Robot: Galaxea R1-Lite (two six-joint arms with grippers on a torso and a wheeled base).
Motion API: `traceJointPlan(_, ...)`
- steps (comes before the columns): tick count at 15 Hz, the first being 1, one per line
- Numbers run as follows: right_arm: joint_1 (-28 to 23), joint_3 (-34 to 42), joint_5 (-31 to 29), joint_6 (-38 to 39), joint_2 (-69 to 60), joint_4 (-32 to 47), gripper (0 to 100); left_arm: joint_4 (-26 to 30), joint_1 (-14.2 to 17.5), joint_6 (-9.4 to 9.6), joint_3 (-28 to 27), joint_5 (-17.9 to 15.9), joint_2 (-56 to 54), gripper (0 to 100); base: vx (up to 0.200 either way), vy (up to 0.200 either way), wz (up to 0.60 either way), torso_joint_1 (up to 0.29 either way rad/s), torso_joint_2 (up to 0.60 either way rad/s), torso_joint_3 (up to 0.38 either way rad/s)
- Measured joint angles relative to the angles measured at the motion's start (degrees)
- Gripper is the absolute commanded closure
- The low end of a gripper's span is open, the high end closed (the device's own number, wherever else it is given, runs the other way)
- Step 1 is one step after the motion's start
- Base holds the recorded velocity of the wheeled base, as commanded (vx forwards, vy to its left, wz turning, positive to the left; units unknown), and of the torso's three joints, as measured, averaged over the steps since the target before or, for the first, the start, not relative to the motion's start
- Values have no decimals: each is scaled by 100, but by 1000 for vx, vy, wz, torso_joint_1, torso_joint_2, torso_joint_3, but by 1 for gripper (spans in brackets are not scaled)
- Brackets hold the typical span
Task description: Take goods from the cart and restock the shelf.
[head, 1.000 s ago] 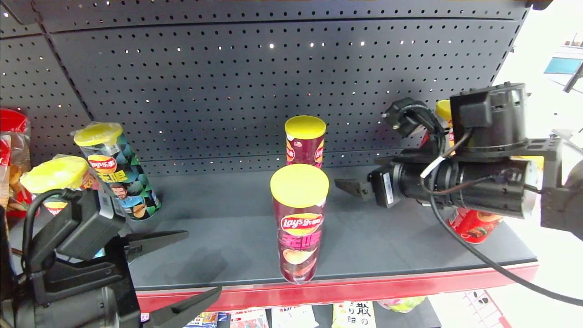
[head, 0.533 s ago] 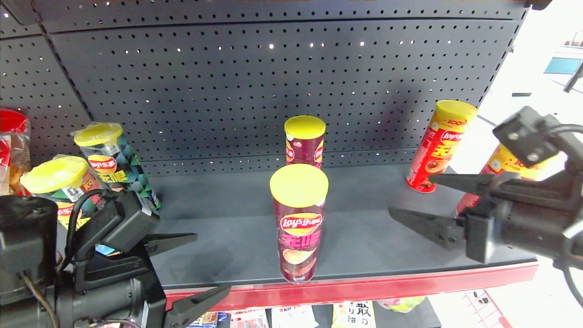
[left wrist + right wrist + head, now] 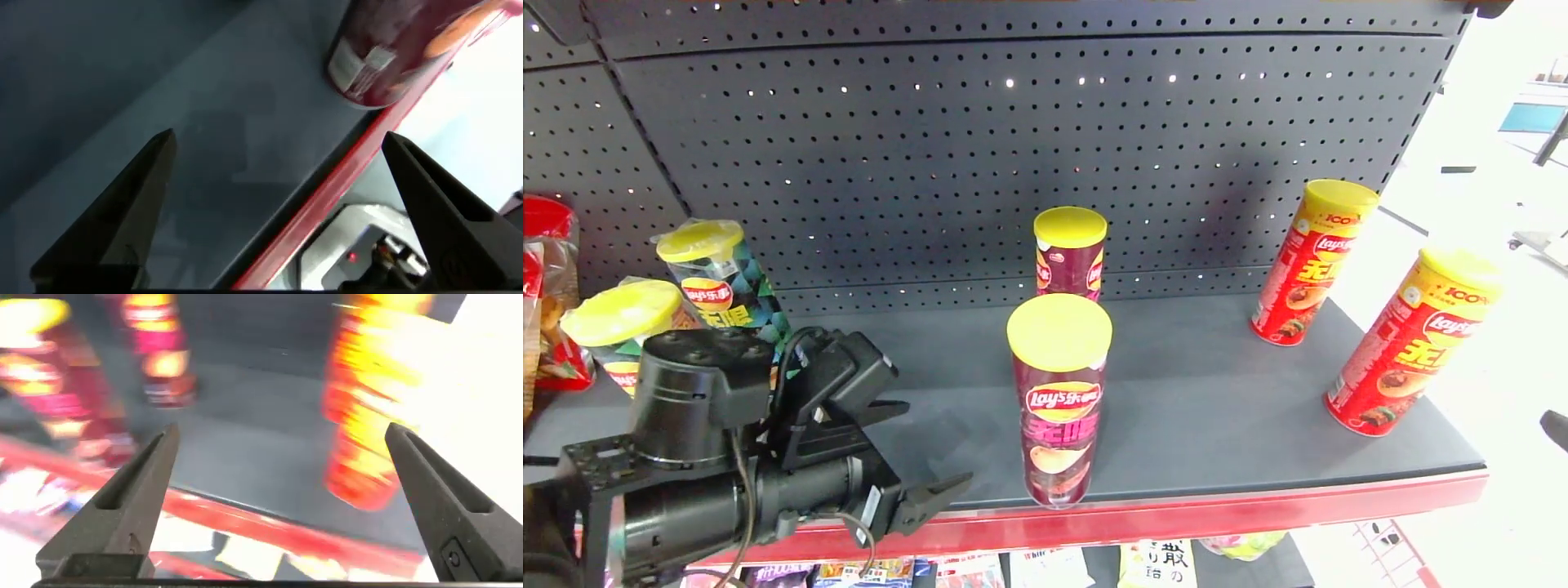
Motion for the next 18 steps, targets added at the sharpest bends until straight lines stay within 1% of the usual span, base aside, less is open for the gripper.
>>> traceJointPlan(1, -341, 87, -22, 57, -333, 286, 0, 2, -6, 1, -140, 27, 174, 0, 0, 0, 0, 0, 0, 0)
traceJointPlan(2, -529, 144, -33, 123, -636, 618, 0, -4, -15, 1, -286, 62, 340, 0, 0, 0, 0, 0, 0, 0)
traceJointPlan(4, -712, 201, -49, 221, -1209, 1287, 0, -11, -15, 4, -603, 134, 690, 0, 0, 0, 0, 0, 0, 0)
traceJointPlan(5, -747, 213, -52, 247, -1402, 1382, 0, -20, -15, 9, -739, 141, 839, 0, 0, 0, 0, 0, 0, 0)
traceJointPlan(7, -774, 194, -46, 254, -1609, 1364, 0, -22, -20, 11, -946, 148, 1092, 0, 0, 0, 0, 0, 0, 0)
traceJointPlan(11, -783, 201, -44, 278, -1738, 1384, 0, -39, -50, 11, -1196, 144, 1414, 0, 0, 0, 0, 0, 0, 0)
traceJointPlan(18, -783, 194, -38, 297, -1760, 1380, 0, -28, -221, 4, -1359, 119, 1638, 0, 0, 0, 0, 0, 0, 0)
